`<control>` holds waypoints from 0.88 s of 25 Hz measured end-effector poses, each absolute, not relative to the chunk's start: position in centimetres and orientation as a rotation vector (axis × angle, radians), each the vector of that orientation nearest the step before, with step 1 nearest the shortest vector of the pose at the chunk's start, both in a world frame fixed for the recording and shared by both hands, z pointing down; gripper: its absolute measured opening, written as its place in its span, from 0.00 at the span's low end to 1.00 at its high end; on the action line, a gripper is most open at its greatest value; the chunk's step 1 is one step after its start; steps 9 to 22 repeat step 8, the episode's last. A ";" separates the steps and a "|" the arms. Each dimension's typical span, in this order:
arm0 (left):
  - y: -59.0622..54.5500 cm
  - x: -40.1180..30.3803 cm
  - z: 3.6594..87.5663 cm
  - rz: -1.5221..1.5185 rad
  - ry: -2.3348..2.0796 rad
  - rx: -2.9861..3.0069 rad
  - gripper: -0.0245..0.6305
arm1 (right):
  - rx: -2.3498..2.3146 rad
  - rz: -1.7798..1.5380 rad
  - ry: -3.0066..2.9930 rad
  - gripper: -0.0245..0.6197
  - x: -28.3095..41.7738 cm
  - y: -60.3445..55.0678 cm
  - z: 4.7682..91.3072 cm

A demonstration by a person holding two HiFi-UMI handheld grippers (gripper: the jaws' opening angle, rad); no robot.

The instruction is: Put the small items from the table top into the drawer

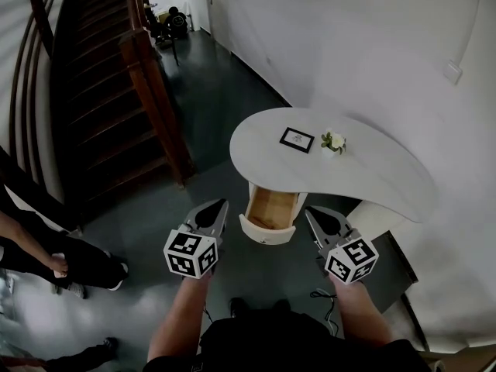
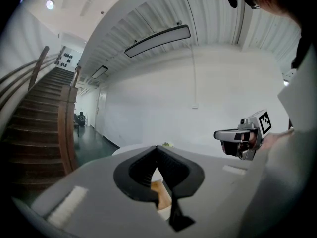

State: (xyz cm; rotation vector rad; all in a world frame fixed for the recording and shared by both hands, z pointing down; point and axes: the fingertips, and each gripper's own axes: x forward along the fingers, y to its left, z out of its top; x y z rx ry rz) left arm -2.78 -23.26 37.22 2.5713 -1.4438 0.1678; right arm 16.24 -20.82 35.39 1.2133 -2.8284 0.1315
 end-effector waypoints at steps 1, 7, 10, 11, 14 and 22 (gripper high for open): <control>-23.2 -2.8 37.3 0.167 -1.447 2.568 0.05 | 1.209 0.132 -2.828 0.05 16.2 -20.8 35.4; -23.3 -2.8 37.4 0.164 -1.454 2.559 0.05 | 1.202 0.145 -2.831 0.05 16.4 -21.0 35.6; -23.3 -2.8 37.5 0.164 -1.455 2.558 0.05 | 1.201 0.148 -2.832 0.05 16.4 -21.1 35.6; -23.3 -2.8 37.5 0.164 -1.455 2.558 0.05 | 1.201 0.148 -2.832 0.05 16.4 -21.1 35.6; -23.3 -2.8 37.5 0.164 -1.455 2.558 0.05 | 1.201 0.148 -2.832 0.05 16.4 -21.1 35.6; -23.3 -2.8 37.5 0.164 -1.455 2.558 0.05 | 1.201 0.148 -2.832 0.05 16.4 -21.1 35.6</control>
